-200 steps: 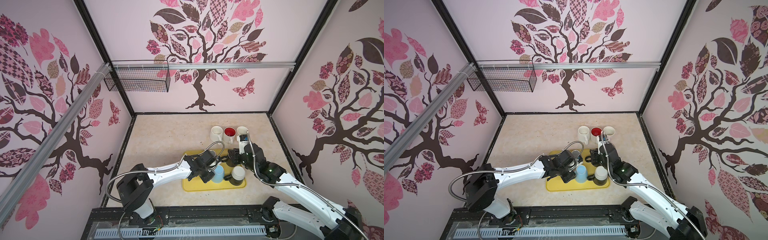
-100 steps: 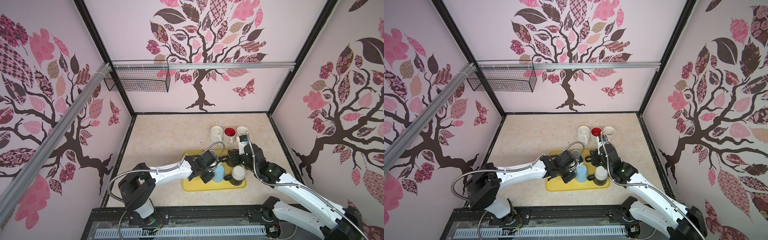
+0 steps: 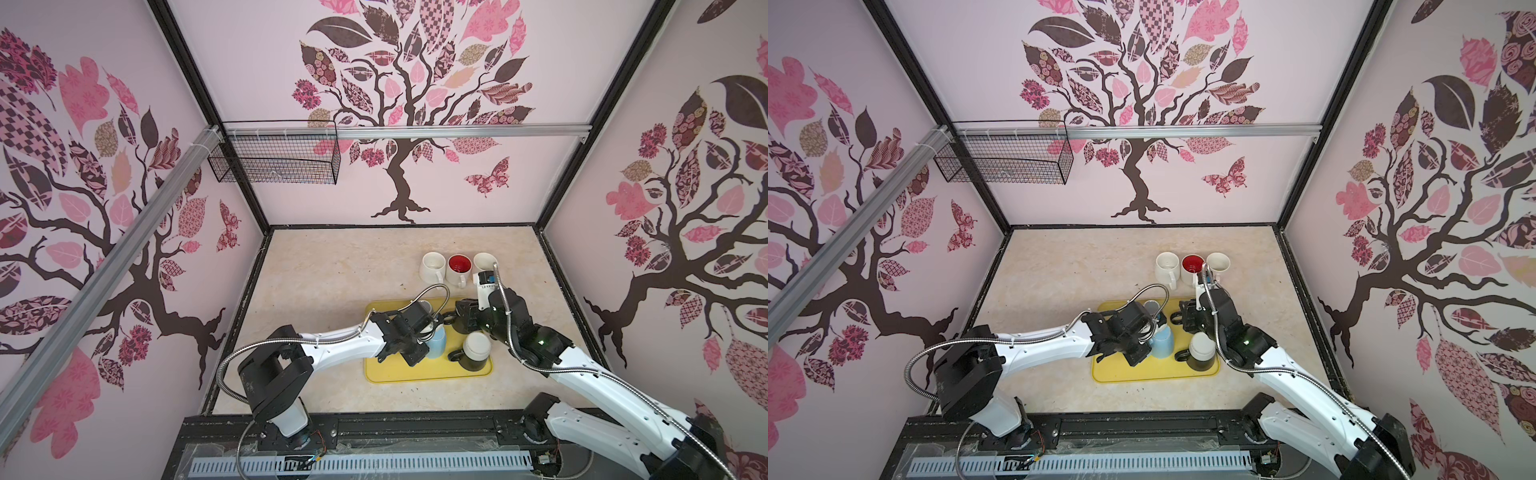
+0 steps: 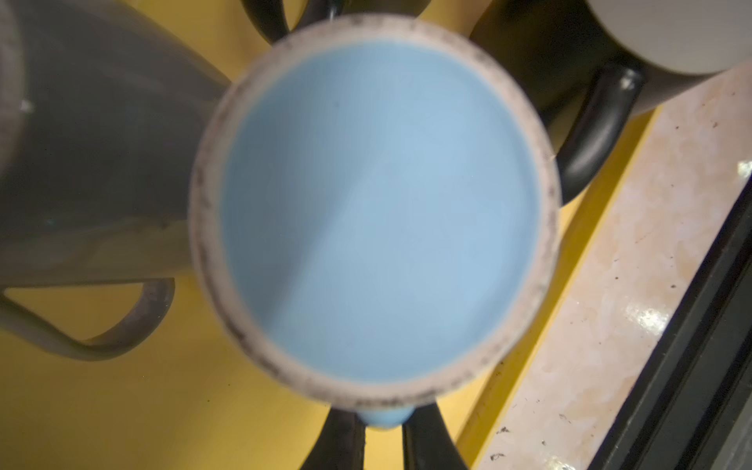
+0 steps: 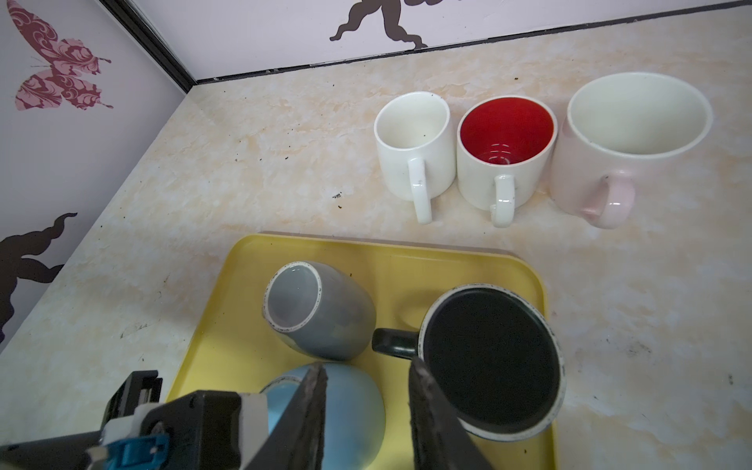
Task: Turn the mug right side up
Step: Pick up the mug from the tray.
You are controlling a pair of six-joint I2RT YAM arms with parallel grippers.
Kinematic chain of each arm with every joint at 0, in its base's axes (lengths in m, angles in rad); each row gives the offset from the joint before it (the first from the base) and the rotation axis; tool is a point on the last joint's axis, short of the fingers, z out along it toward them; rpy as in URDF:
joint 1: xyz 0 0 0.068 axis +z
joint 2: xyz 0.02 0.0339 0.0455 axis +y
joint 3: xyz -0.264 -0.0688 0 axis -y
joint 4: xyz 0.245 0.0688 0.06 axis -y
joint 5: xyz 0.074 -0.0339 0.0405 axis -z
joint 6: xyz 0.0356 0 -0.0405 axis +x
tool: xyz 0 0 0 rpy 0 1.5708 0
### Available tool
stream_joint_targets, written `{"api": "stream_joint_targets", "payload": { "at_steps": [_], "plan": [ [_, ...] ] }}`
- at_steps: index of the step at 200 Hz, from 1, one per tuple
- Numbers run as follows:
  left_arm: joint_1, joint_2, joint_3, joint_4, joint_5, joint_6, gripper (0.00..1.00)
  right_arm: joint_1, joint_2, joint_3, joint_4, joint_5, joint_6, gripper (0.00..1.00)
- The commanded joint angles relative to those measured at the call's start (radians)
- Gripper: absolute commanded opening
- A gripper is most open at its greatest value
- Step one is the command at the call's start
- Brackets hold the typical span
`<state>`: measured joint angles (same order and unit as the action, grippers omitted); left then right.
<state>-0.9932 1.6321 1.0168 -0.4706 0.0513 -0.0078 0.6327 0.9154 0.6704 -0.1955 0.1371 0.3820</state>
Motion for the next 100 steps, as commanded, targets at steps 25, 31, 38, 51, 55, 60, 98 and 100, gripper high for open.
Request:
{"api": "stream_joint_targets", "payload": {
  "at_steps": [25,31,38,51,55,60,98,100],
  "plan": [
    [-0.001,-0.036,-0.042,-0.006,-0.079,-0.022,0.06,0.000,-0.027,-0.003,-0.011,-0.004,0.006,0.36],
    [-0.002,-0.042,-0.042,-0.010,-0.088,-0.024,0.04,0.000,-0.030,-0.002,-0.014,-0.004,0.007,0.36],
    [-0.003,-0.049,-0.042,-0.013,-0.096,-0.027,0.01,0.000,-0.033,-0.004,-0.017,-0.005,0.009,0.36],
    [-0.006,-0.064,-0.045,-0.022,-0.116,-0.034,0.00,0.001,-0.040,-0.005,-0.016,-0.004,0.012,0.36],
    [-0.007,-0.068,-0.045,-0.025,-0.122,-0.035,0.00,0.000,-0.042,-0.006,-0.017,-0.004,0.014,0.36],
    [-0.007,-0.075,-0.047,-0.030,-0.127,-0.039,0.00,0.001,-0.046,-0.009,-0.018,-0.004,0.017,0.36],
    [-0.042,-0.130,-0.049,-0.060,-0.187,-0.062,0.00,0.001,-0.057,-0.015,-0.014,-0.019,0.029,0.36],
    [-0.045,-0.132,-0.049,-0.061,-0.188,-0.064,0.00,0.000,-0.056,-0.014,-0.014,-0.019,0.029,0.36]
  ]
}}
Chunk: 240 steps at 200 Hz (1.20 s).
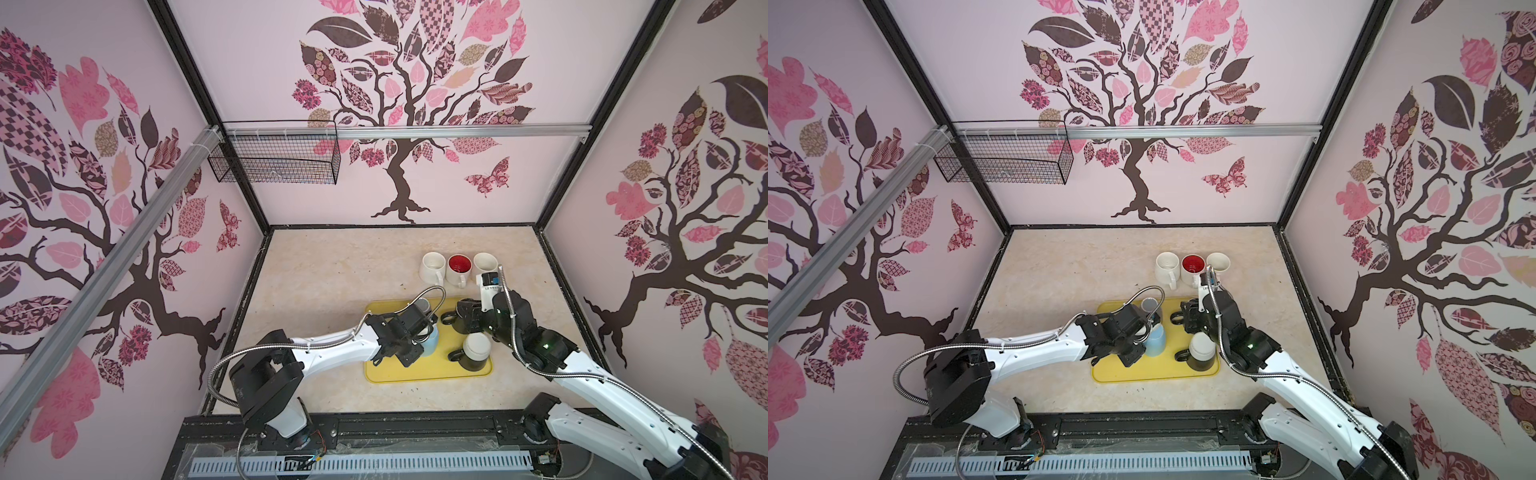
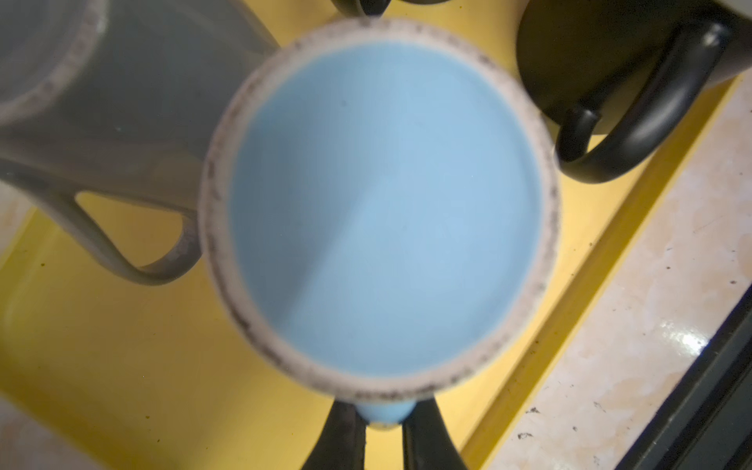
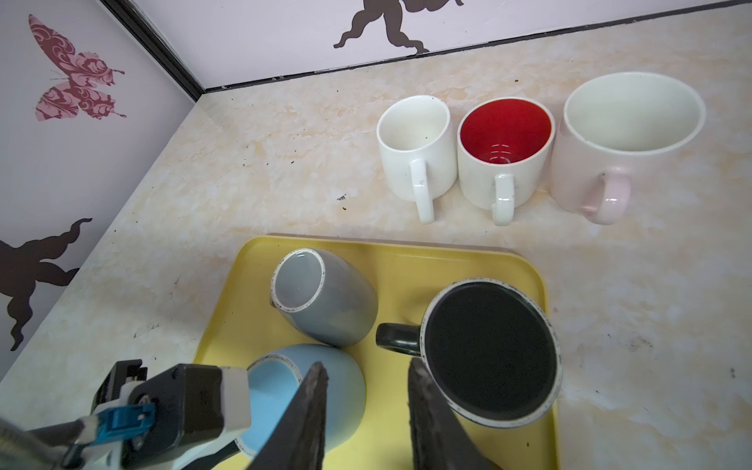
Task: Turn the mug right side up
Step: Pick up the mug from the tray, then place the mug on the tray.
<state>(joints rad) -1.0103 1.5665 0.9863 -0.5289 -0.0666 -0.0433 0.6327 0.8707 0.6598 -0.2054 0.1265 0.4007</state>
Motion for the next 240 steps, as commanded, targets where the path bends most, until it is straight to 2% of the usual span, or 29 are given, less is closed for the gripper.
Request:
{"api": "stream_joint_targets", "payload": {
  "at_steps": [1,84,139,185,211,240],
  "plan": [
    [-0.029,-0.069,-0.019,-0.003,-0.071,-0.029,0.00,-0.001,-0.011,-0.003,-0.005,-0.009,0.010,0.36],
    [-0.054,-0.254,-0.011,-0.120,-0.109,-0.122,0.00,-0.001,-0.049,-0.022,-0.020,-0.033,0.035,0.35],
    [-0.054,-0.403,-0.003,-0.138,-0.090,-0.159,0.00,0.000,-0.082,-0.046,-0.002,-0.115,0.087,0.35],
    [-0.050,-0.527,0.019,-0.129,-0.101,-0.189,0.00,0.000,-0.145,-0.065,0.068,-0.233,0.159,0.35],
    [-0.014,-0.601,0.011,-0.076,-0.045,-0.205,0.00,0.000,-0.169,-0.093,0.145,-0.319,0.212,0.37],
    [0.075,-0.673,-0.016,0.004,0.080,-0.240,0.00,0.000,-0.171,-0.136,0.263,-0.427,0.284,0.37]
  ]
}}
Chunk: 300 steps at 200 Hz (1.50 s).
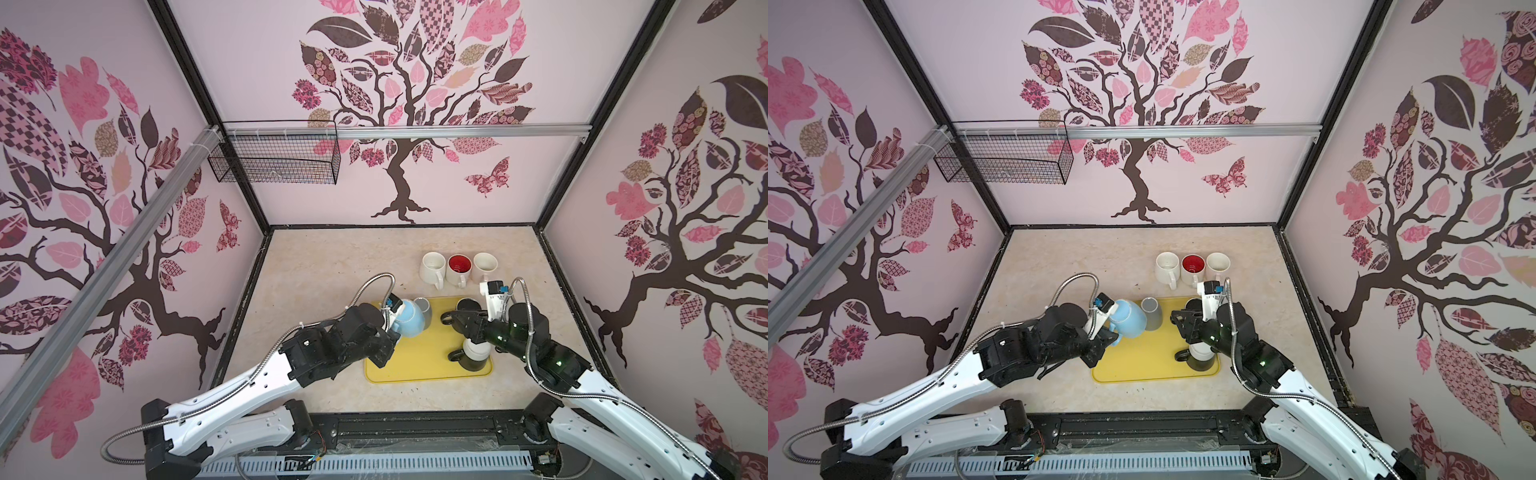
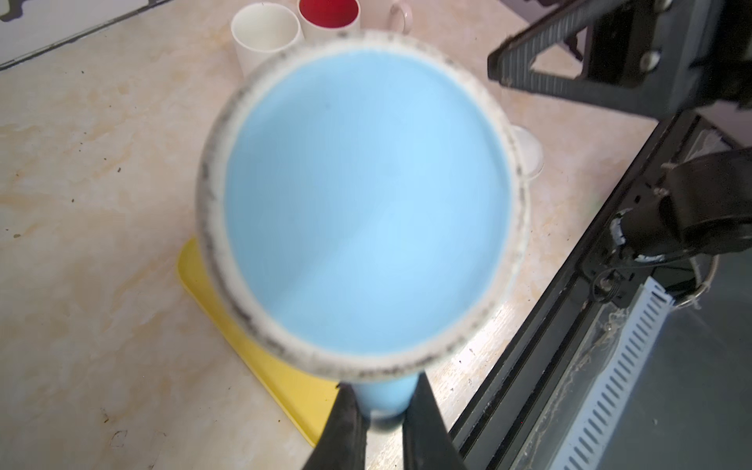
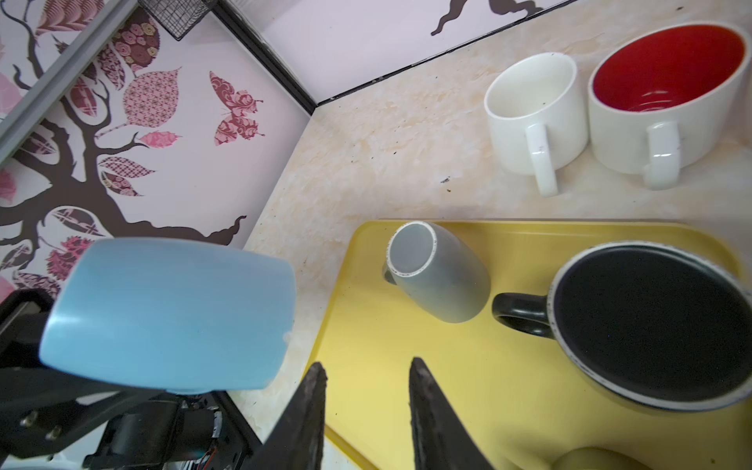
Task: Turn the mug right side up
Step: Place the mug on the tray.
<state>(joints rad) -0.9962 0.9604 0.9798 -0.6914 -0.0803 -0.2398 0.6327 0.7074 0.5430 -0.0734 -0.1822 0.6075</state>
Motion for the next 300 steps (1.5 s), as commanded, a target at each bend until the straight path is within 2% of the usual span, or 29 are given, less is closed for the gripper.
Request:
{"api": "stream_joint_targets", "payload": {
  "at_steps": [1,52,109,155,184,211,246,270,300],
  "plan": [
    [0.064,-0.069,-0.010,0.170,0.098,-0.045,0.00,-0.001,-0.008,-0.020,0.134,-0.122,0.081,0.37],
    [0.098,-0.083,-0.003,0.237,0.138,-0.065,0.00,0.001,-0.003,-0.067,0.292,-0.234,0.182,0.38],
    [0.102,-0.056,-0.012,0.361,0.168,-0.092,0.00,0.000,0.028,-0.167,0.606,-0.362,0.379,0.39],
    [0.103,-0.003,0.011,0.365,0.185,-0.090,0.00,-0.001,0.023,-0.156,0.545,-0.348,0.345,0.39],
    [0.102,0.011,-0.027,0.397,0.198,-0.099,0.00,0.000,-0.018,-0.148,0.455,-0.300,0.305,0.38],
    [0.103,0.005,-0.130,0.547,0.265,-0.145,0.00,0.001,-0.051,-0.126,0.353,-0.250,0.253,0.38],
    [0.085,0.068,-0.219,0.703,0.364,-0.222,0.00,0.000,-0.064,-0.100,0.248,-0.188,0.216,0.38],
    [0.052,0.117,-0.296,0.844,0.364,-0.250,0.00,-0.002,-0.075,-0.094,0.228,-0.175,0.197,0.38],
    [0.050,0.188,-0.394,1.122,0.383,-0.291,0.00,0.000,-0.078,-0.093,0.195,-0.146,0.178,0.37]
  ]
}}
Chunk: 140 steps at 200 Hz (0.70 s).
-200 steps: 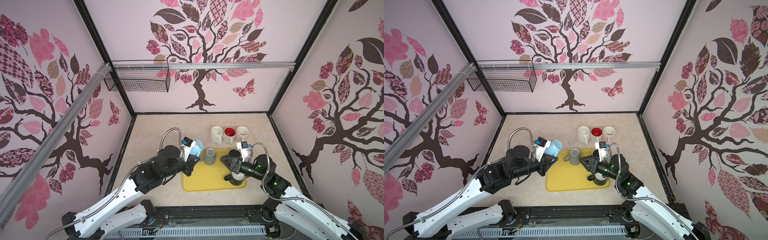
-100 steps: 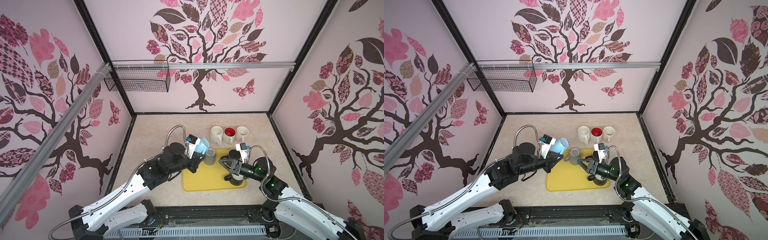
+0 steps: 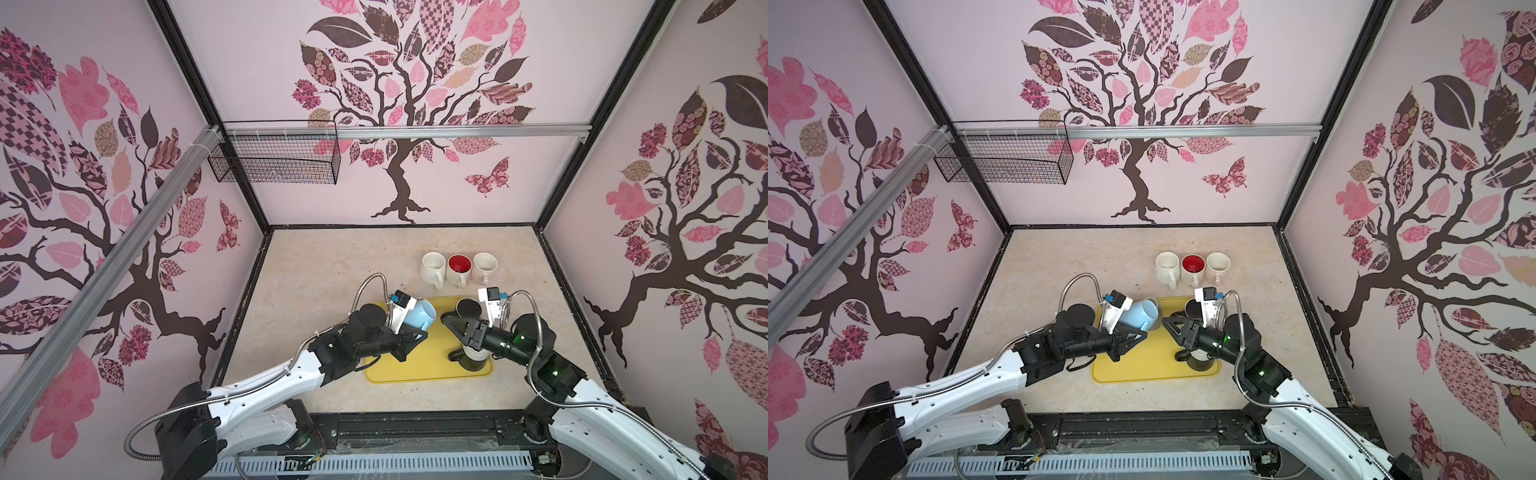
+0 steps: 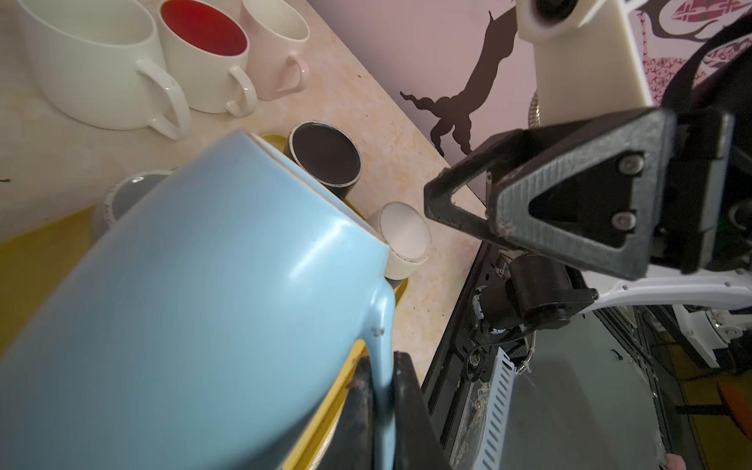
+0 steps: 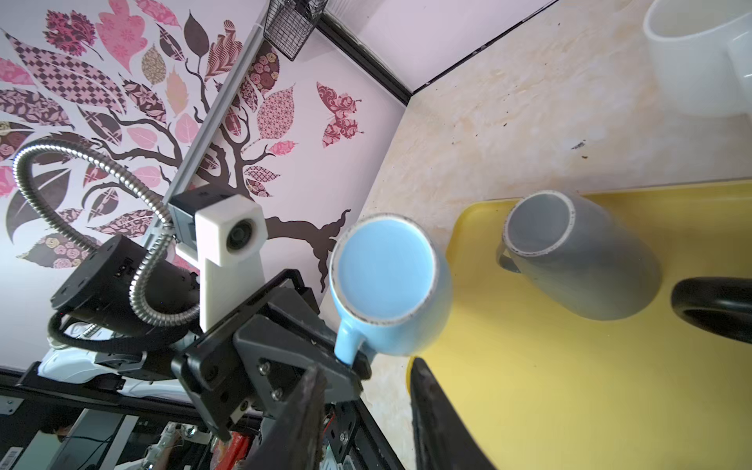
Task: Turn the mug right side up
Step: Place the mug on the tray.
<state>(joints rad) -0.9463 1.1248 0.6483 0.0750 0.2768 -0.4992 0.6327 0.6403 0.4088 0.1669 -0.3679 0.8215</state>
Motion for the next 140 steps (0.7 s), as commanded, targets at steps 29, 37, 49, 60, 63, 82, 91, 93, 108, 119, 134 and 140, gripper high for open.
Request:
{"api": "stream_joint_targets", "payload": {
  "at_steps": [29,37,49,60,63,82,91,93,108,119,134,140],
  "plan": [
    [0.000,0.112,-0.105,0.520,0.052,-0.044,0.00,-0.001,-0.009,0.044,-0.065,0.054,-0.051,0.37],
    [0.003,0.134,-0.119,0.566,0.062,-0.049,0.00,-0.002,-0.008,0.045,-0.070,0.058,-0.057,0.37],
    [0.008,0.164,-0.140,0.634,0.082,-0.058,0.00,-0.001,-0.003,0.047,-0.078,0.060,-0.069,0.37],
    [0.019,0.194,-0.161,0.700,0.104,-0.073,0.00,-0.001,0.004,0.053,-0.101,0.077,-0.080,0.37],
    [0.020,0.203,-0.168,0.724,0.110,-0.078,0.00,-0.001,0.006,0.055,-0.104,0.079,-0.081,0.37],
    [0.035,0.264,-0.204,0.858,0.129,-0.106,0.00,-0.001,0.014,0.052,-0.106,0.085,-0.090,0.37],
    [0.039,0.301,-0.221,0.922,0.134,-0.124,0.00,-0.001,0.016,0.053,-0.103,0.086,-0.091,0.37],
    [0.040,0.309,-0.223,0.932,0.136,-0.128,0.00,-0.001,0.017,0.053,-0.103,0.087,-0.092,0.37],
    [0.043,0.377,-0.237,1.029,0.153,-0.147,0.00,-0.001,0.028,0.061,-0.116,0.096,-0.104,0.37],
    [0.044,0.426,-0.250,1.103,0.151,-0.166,0.00,-0.002,0.034,0.065,-0.125,0.102,-0.112,0.37],
    [0.047,0.482,-0.251,1.161,0.169,-0.181,0.00,-0.001,0.041,0.071,-0.134,0.107,-0.120,0.37],
    [0.047,0.497,-0.249,1.163,0.181,-0.181,0.00,-0.001,0.043,0.073,-0.139,0.108,-0.124,0.37]
  ]
}}
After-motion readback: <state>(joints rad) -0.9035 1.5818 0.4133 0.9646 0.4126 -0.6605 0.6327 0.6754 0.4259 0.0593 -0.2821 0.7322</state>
